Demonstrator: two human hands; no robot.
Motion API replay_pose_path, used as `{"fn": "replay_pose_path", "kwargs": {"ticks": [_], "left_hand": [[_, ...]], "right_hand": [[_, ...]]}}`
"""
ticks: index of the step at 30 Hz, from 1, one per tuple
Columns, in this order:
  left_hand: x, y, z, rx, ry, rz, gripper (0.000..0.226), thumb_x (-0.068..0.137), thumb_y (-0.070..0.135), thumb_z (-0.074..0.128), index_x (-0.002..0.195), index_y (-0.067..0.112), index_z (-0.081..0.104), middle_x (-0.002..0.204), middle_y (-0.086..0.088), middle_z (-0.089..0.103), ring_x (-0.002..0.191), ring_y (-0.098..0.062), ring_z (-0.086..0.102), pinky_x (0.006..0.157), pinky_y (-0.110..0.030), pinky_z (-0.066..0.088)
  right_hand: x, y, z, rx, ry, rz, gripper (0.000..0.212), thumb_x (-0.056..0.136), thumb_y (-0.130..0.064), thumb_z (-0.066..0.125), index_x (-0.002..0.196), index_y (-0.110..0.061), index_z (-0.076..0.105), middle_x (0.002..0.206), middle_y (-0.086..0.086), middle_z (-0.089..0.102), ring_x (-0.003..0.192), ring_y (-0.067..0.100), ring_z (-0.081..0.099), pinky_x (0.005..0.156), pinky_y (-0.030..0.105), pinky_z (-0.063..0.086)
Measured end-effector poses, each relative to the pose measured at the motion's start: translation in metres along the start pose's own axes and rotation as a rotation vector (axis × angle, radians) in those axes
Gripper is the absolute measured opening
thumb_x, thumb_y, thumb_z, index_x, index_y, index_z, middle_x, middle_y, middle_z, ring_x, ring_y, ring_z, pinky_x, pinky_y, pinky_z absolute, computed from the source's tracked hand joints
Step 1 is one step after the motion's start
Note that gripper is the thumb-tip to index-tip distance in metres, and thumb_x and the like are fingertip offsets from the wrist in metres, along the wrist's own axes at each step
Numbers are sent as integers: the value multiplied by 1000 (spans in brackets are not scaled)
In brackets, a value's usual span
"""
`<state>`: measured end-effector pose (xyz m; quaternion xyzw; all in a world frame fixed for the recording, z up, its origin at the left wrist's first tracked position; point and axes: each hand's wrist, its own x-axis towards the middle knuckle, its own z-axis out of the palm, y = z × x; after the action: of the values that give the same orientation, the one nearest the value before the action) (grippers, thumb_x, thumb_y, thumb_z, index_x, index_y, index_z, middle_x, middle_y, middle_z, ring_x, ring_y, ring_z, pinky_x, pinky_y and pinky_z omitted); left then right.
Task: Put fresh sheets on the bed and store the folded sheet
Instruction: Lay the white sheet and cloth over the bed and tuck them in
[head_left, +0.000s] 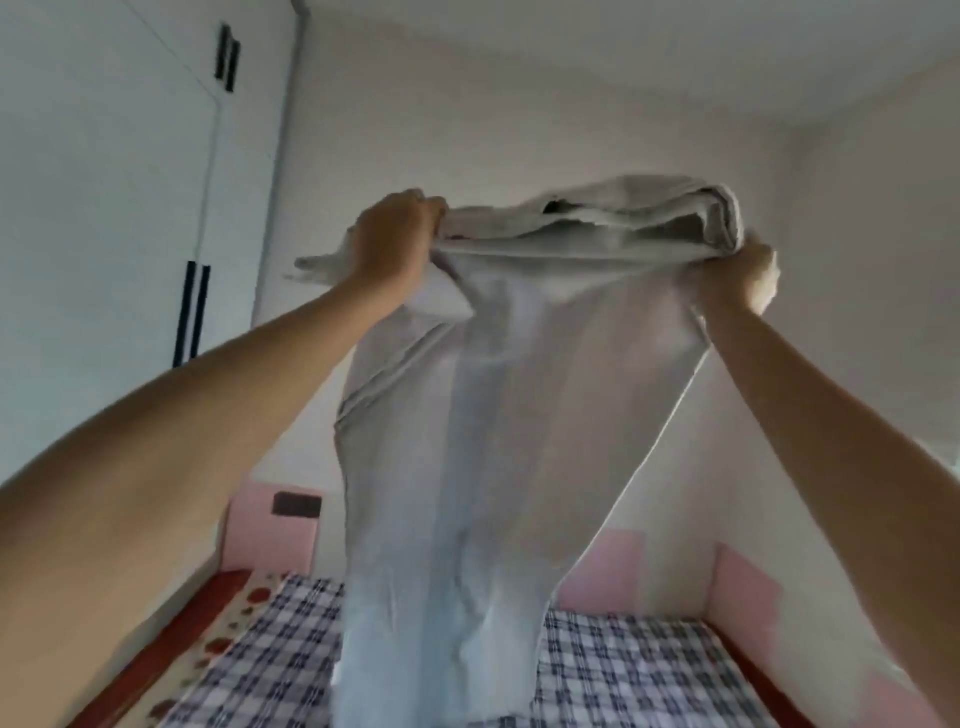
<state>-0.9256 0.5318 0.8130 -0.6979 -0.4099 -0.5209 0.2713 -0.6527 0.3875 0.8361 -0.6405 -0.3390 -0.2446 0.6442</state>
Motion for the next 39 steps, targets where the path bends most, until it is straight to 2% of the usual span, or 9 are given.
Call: {"fn": "replay_pose_path", "kwargs": {"ticks": [3,7,14,18,25,28,31,36,39], "left_hand": [[-6,4,-14,-37,24,33,26,90,5,46,105,15,64,102,-16,60,95,-37,58,72,-41,45],[-54,-4,-2,-74,-49,107,25,88,5,50,102,19,65,98,-11,59,92,-34,59,69,-42,48],[-164,5,-18,-67,-309,284,31,85,-3,48,106,14,63,101,-10,57,93,-30,56,59,-35,37],[-275,10,-36,-71,-472,326,34,85,-10,46,105,9,65,99,-12,58,90,-32,58,57,-36,39],[-483,18,-101,-82,-989,385,28,80,-8,53,93,15,61,97,1,52,102,-19,52,64,-27,34],[-553,27,-137,-48,-1224,378,19,82,0,58,87,18,58,83,6,41,84,-13,46,61,-25,34],[-621,33,-173,-25,-1439,353,19,86,-2,52,91,16,57,75,5,43,62,-10,43,49,-23,29],[-699,22,-224,-103,-1607,350,17,83,-1,50,85,16,48,78,5,48,71,-17,52,60,-30,42],[-726,10,-245,-151,-1574,302,16,85,5,51,77,20,49,82,0,56,77,-21,57,68,-33,50]], "right_hand": [[-9,14,-4,-8,57,27,30,72,-15,62,102,-11,65,100,12,70,98,34,63,76,36,48],[-52,52,-8,62,21,46,23,68,-9,62,89,-15,65,68,-3,62,77,25,63,64,30,44],[-156,125,-57,-48,-135,103,24,62,-7,60,85,-11,63,95,13,66,81,31,59,66,31,41],[-249,170,-110,-231,-311,134,27,71,6,58,96,-3,65,99,12,62,86,29,58,68,28,38],[-407,250,-226,-491,-751,40,13,82,4,50,77,-5,58,92,8,51,75,27,52,58,32,35],[-462,273,-269,-553,-1053,-39,33,82,5,54,62,-18,42,88,1,43,70,23,49,56,35,40],[-524,294,-315,-639,-1307,8,29,85,6,47,71,-20,44,87,2,45,77,24,53,61,31,39],[-588,321,-371,-596,-1491,259,21,82,-8,60,101,-16,61,89,5,66,84,26,66,69,33,52],[-603,328,-402,-448,-1360,343,23,75,-12,76,96,-9,68,82,4,70,77,20,65,67,38,49]]}}
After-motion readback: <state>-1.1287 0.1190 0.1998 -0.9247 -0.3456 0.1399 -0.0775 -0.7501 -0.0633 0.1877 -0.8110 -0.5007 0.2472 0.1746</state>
